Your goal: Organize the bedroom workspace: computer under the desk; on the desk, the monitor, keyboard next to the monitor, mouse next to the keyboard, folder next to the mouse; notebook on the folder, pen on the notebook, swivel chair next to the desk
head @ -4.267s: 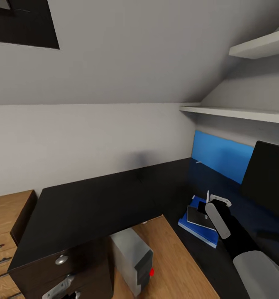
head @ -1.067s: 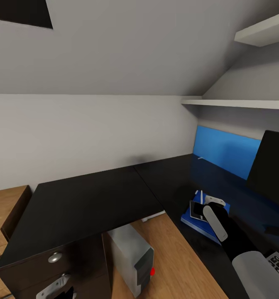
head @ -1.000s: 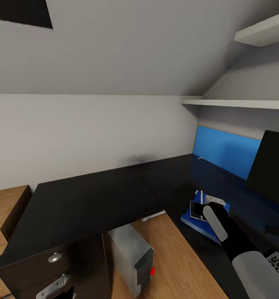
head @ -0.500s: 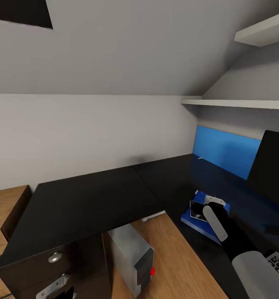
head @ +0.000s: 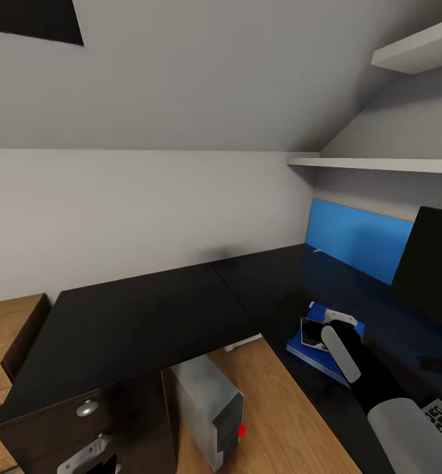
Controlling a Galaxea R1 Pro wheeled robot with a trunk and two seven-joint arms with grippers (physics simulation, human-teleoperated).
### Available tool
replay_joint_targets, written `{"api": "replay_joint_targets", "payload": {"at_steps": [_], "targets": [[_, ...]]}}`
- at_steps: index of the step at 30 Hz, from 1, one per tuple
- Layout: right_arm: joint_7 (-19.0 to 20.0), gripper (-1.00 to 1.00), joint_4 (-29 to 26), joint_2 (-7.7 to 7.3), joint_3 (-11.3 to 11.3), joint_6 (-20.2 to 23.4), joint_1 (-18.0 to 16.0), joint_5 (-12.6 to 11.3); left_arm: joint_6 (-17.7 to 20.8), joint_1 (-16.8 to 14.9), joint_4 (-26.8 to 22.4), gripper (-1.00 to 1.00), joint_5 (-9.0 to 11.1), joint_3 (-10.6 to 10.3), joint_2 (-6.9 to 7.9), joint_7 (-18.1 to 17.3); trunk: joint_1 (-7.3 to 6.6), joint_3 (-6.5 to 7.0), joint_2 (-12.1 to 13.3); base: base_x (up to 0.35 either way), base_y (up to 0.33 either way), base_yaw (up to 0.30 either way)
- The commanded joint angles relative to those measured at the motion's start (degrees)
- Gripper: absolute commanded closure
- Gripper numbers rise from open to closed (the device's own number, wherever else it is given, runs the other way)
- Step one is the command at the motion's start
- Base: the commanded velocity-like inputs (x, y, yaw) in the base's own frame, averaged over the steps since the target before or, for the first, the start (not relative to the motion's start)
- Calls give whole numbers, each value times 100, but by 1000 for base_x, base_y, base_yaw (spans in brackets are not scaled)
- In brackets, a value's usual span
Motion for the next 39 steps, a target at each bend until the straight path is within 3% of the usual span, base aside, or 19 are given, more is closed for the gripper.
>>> {"api": "replay_joint_targets", "payload": {"at_steps": [1,7,18,31,39], "targets": [[-65,-100,-22,-7,23,5,-5,-58,20,0,-12,-100,60,-3,2,37,0,-5,-3,0,0,0],[-119,-100,-454,-7,24,16,12,-58,22,0,-12,-100,66,-3,2,37,0,-5,-3,0,0,0],[-787,-100,-1304,31,103,26,261,-80,22,1,-12,-100,54,-3,2,38,0,-5,-3,0,0,0],[-940,-100,-1803,141,852,6,454,-84,15,0,-5,-100,49,-3,10,45,0,-5,-3,0,0,115],[-961,-100,-1807,285,966,9,461,-86,-17,0,141,-100,22,-3,11,46,0,-6,-3,0,0,270]]}}
